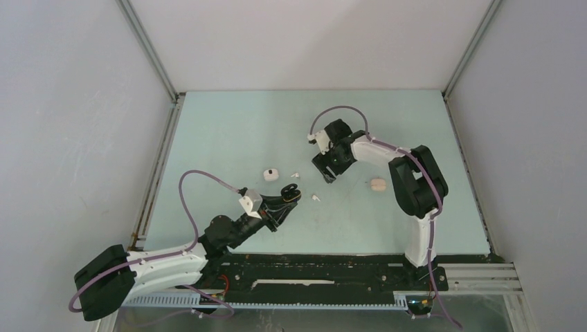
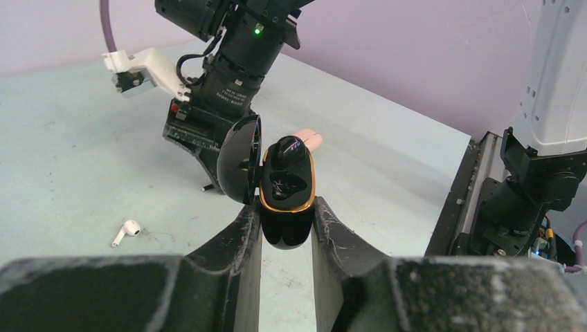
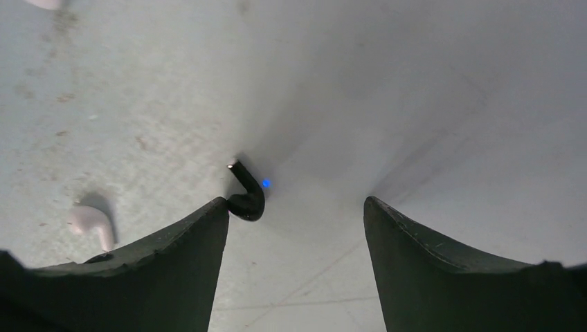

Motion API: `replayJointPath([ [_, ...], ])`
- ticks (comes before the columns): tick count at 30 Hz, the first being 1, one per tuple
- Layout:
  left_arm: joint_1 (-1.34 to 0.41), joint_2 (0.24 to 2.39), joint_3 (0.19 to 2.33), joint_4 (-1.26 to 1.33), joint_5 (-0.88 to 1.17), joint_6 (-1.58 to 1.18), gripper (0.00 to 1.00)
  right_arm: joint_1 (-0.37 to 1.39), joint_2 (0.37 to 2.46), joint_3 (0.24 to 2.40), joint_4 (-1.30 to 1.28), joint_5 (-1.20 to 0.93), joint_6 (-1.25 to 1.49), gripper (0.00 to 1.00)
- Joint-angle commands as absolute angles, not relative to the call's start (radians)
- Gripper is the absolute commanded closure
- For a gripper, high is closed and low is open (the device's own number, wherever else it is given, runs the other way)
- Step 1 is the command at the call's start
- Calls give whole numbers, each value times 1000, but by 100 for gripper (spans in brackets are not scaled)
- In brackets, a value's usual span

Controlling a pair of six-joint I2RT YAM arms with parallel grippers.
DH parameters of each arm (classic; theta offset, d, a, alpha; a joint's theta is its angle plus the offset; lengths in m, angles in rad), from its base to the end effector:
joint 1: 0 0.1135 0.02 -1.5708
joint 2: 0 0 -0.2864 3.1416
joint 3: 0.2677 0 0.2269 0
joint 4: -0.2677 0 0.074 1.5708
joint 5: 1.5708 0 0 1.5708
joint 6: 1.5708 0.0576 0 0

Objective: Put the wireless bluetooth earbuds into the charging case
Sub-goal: Pick up the left earbud from the center of the board.

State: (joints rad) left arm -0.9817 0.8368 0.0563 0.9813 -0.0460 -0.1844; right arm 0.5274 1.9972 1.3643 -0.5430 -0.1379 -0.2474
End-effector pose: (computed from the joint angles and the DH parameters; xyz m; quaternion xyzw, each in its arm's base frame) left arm 0.0882 -0.1272 0.2411 0.2291 0.5898 -0.4141 0.6543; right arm 0.3424 0.2086 0.1723 -0.3821 0.9006 0.0942 0.1844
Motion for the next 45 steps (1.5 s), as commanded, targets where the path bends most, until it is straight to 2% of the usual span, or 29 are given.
replayJointPath([
  [1, -989, 828, 94, 1016, -39, -161, 100, 476, 1971, 1389, -575, -165, -252, 27],
  [8, -989, 837, 92, 1026, -32, -163, 100, 420, 1932, 1379, -571, -325, -244, 33],
  [21, -991, 861, 99, 1031, -16, -165, 100, 369, 1960, 1368, -532, -449, -176, 56],
  [45, -991, 877, 98, 1033, -9, -158, 100, 431, 2089, 1503, -655, -382, -178, 64],
])
